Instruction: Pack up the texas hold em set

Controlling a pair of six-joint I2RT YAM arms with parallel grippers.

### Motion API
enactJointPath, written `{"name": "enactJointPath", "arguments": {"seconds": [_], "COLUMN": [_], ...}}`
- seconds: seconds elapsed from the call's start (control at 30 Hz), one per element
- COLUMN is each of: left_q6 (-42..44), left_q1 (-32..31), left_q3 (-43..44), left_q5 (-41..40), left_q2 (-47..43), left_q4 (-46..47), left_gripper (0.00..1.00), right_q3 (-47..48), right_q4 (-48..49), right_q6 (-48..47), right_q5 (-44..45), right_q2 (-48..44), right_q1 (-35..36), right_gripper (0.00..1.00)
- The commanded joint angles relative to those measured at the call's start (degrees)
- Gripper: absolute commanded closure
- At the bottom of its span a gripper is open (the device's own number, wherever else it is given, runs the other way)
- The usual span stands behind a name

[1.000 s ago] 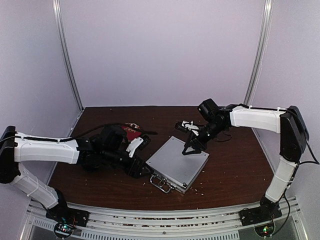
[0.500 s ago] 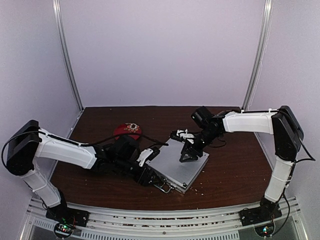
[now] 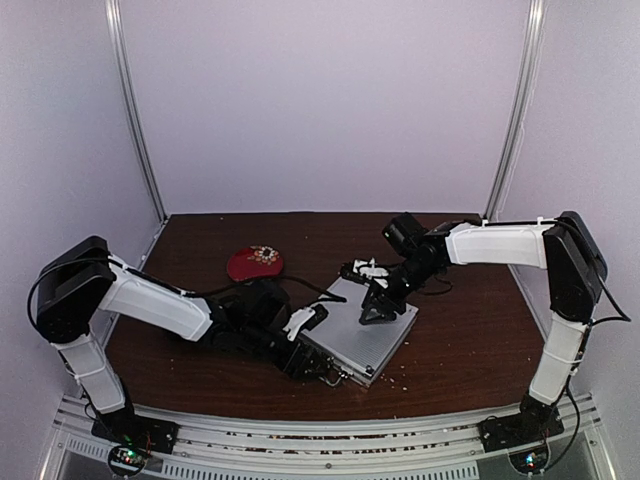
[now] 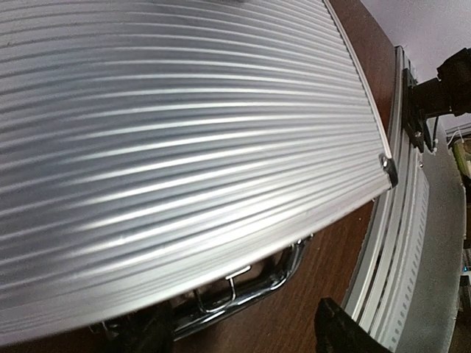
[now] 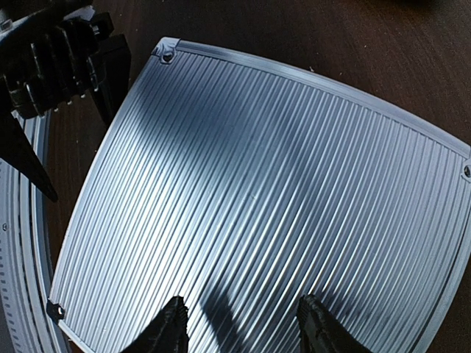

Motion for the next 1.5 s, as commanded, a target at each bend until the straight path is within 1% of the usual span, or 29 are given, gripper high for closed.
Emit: {"name": "enactJointPath", "arguments": {"seconds": [0.0, 0.27, 0.53, 0.7, 0.83, 1.17, 1.47], "left_q6": [0.2, 1.0, 1.1, 2.5, 3.3, 3.0, 3.0], "left_q1": [-0.7, -1.9, -2.4, -2.8, -2.9, -3.6, -3.6], "left_q3": [2.8, 6.8, 8.6, 9.7, 10.6, 11.2, 11.6], "left_q5": [0.3, -1.7, -3.2, -3.4, -2.0, -0.6, -1.8], "left_q2": [1.5, 4.3, 5.3, 5.6, 6.1, 6.9, 3.5], "left_q4": [1.7, -2.2, -5.4, -8.3, -10.5, -9.9, -11.1], "left_gripper": [0.32, 0.32, 0.33, 0.34, 0.36, 0.38, 0.40], "right_q3": [-1.1, -1.0, -0.9, -0.8, -0.7, -0.5, -0.5], "right_q4": [-2.8, -3.2, -3.6, -3.8, -4.0, -4.2, -4.3], "right_q6": [-0.6, -0.9, -1.0, -1.2, -1.2, -1.3, -1.3], "right_q5": [2.1, 1.8, 1.6, 1.5, 1.3, 1.2, 1.3], "right_q2": [2.1, 1.7, 1.6, 1.8, 2.1, 2.1, 2.6], "right_q1": [0.4, 0.3, 0.4, 0.3, 0.4, 0.3, 0.4], "right_gripper": [0.49, 0.49, 0.48, 0.48, 0.48, 0.48, 0.48]}}
